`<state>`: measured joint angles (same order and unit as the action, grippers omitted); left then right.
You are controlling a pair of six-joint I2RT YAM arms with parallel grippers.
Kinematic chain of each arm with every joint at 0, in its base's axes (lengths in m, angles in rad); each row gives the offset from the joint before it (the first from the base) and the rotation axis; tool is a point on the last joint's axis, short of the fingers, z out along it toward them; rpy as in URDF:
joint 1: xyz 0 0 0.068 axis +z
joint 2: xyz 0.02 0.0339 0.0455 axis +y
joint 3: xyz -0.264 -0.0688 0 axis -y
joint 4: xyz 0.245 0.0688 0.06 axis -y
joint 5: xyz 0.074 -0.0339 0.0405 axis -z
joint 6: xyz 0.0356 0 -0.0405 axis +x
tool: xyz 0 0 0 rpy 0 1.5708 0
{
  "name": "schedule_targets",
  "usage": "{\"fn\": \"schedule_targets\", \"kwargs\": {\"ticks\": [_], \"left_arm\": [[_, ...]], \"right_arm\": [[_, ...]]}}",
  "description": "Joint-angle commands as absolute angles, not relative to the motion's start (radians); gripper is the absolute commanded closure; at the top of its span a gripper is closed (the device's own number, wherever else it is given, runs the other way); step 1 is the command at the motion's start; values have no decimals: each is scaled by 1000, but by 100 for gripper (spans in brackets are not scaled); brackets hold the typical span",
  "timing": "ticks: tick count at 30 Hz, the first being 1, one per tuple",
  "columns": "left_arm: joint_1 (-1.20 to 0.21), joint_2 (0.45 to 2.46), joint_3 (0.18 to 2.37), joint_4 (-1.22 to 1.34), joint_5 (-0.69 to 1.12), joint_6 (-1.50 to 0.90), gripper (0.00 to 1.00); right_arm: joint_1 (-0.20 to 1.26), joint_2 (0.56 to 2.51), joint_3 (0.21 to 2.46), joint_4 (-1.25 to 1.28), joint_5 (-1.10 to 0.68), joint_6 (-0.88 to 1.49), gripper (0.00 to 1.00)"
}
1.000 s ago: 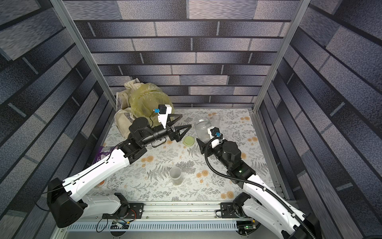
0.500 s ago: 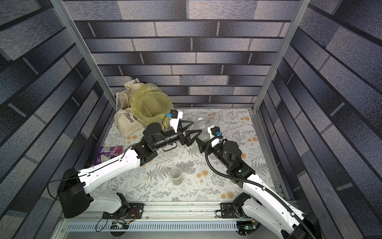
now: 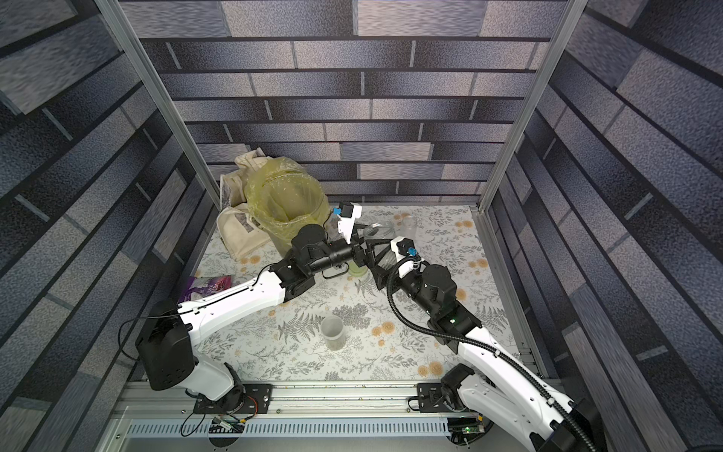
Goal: Empty moldy mung beans from jars
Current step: Adjust the jar.
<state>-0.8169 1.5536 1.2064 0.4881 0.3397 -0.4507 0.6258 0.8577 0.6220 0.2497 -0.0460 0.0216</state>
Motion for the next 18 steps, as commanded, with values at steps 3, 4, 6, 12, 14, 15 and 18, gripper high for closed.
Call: {"fn": "schedule_targets", "kwargs": {"ticks": [3, 4, 6, 12, 14, 15, 18], "left_arm": [[-818, 1588, 1262, 450, 355, -479, 0], [-818, 1591, 1261, 453, 354, -486, 0], [-818, 1594, 1256, 464, 352, -498, 0], [-812, 1611, 1253, 482, 368, -514, 17], [-805, 1611, 1245, 495, 374, -520, 26], [-801, 1610, 1244, 497, 377, -523, 30], [-791, 1609, 1244, 490, 387, -528, 40]], "right_arm": [[624, 866, 675, 377, -80, 8, 62], [625, 870, 678, 380, -77, 8, 62], [624, 878, 682, 387, -71, 8, 62], [624, 902, 689, 415, -71, 17, 62], [624, 908, 691, 418, -71, 17, 62], [624, 910, 690, 420, -73, 16, 62], [624, 916, 691, 422, -69, 15, 62]]}}
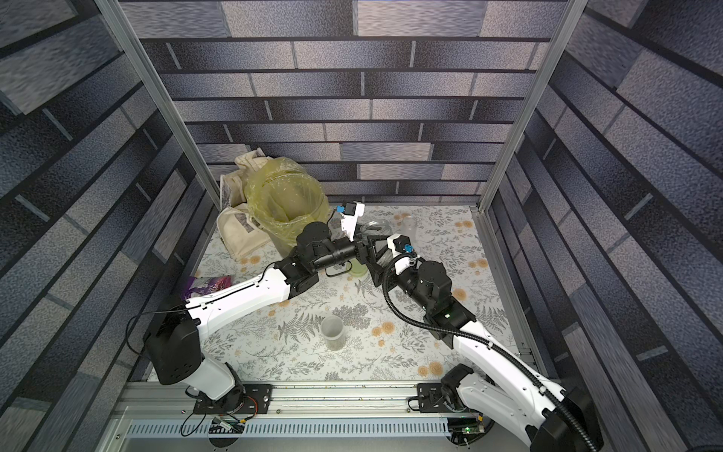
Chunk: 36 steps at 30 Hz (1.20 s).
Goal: Empty moldy mung beans from jars
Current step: Adjust the jar.
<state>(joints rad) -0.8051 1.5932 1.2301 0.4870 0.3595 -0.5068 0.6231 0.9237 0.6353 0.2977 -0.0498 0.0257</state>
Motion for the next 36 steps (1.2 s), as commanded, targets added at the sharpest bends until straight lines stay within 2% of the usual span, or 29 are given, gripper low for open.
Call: {"fn": "schedule_targets", "kwargs": {"ticks": [1, 8, 11, 16, 23, 31, 36], "left_arm": [[-788, 1608, 1240, 493, 388, -532, 42], [-745, 1602, 1239, 503, 395, -602, 53], [-728, 1589, 1246, 497, 396, -610, 56], [-708, 1573, 1251, 477, 388, -608, 59], [-670, 1541, 1248, 485, 376, -636, 60], [-626, 1485, 1260, 452, 347, -656, 60], [-599, 1447, 1300, 415, 330, -673, 59]], "right_arm": [[624, 916, 693, 423, -69, 15, 62], [622, 935, 692, 446, -64, 14, 57], [623, 945, 691, 460, -52, 12, 47], [623, 965, 677, 506, -42, 3, 18], [622, 1003, 679, 547, -65, -10, 0], [621, 1047, 666, 672, -97, -17, 0], [621, 1106, 627, 883, -114, -8, 0]]}}
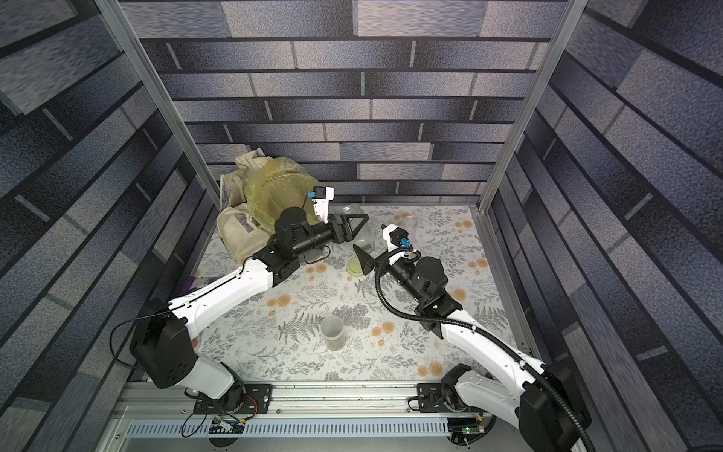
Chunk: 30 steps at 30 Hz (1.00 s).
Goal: Empty moldy mung beans from jars
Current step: Adjust the jar.
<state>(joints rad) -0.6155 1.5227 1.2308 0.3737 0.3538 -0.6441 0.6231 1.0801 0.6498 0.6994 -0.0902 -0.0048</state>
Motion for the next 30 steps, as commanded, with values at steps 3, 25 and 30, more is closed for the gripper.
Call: {"fn": "schedule_targets", "kwargs": {"ticks": [3, 25, 30], "left_arm": [[-599, 1435, 1333, 381, 325, -665, 59], [-590, 1433, 1273, 545, 342, -831, 59], [-603, 1450, 1275, 555, 358, -857, 60]], "right_arm": [[621, 1162, 620, 993, -117, 23, 0], [620, 1343, 725, 1169, -161, 93, 0], [621, 1374, 742, 1201, -167, 107, 0]]}}
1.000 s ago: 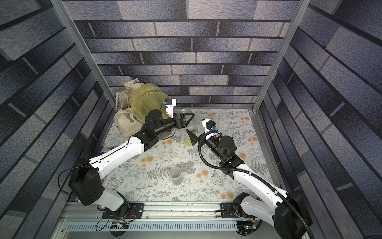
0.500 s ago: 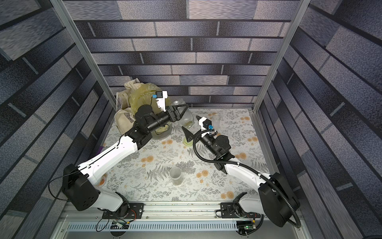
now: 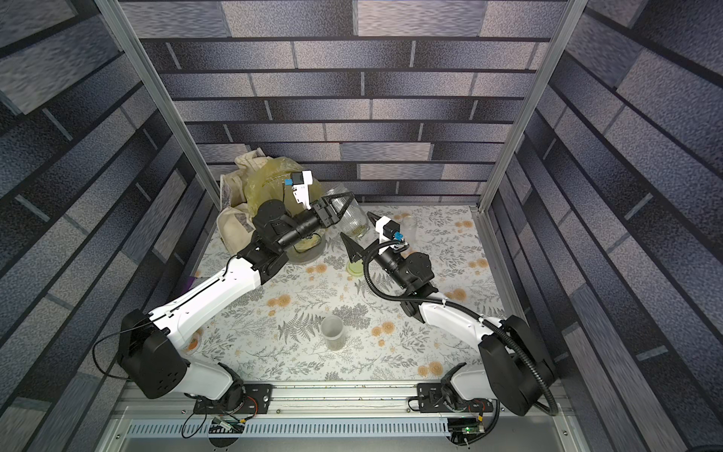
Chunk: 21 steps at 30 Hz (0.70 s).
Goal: Empty moldy mung beans from jars
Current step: Adjust the jar.
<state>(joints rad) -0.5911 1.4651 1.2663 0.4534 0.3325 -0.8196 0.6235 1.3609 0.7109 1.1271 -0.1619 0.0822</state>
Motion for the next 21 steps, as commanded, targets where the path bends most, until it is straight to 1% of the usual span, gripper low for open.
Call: {"fn": "schedule_targets", "kwargs": {"ticks": [1, 6, 14, 17, 21], "left_arm": [[-610, 1450, 1279, 543, 355, -843, 60], [-641, 1453, 1301, 467, 352, -789, 60], [-647, 1482, 1293, 502, 373, -865, 60], [-653, 1490, 1296, 502, 378, -879, 60], [-663, 1497, 1293, 518, 379, -898, 60]], "right_arm": [[621, 1379, 745, 1208, -169, 106, 1], [621, 1397, 761, 1218, -171, 110, 2], [621, 1415, 773, 1239, -155, 106, 4], [621, 1417, 777, 1236, -149, 106, 8], [621, 1424, 787, 1233, -149, 104, 18]]}}
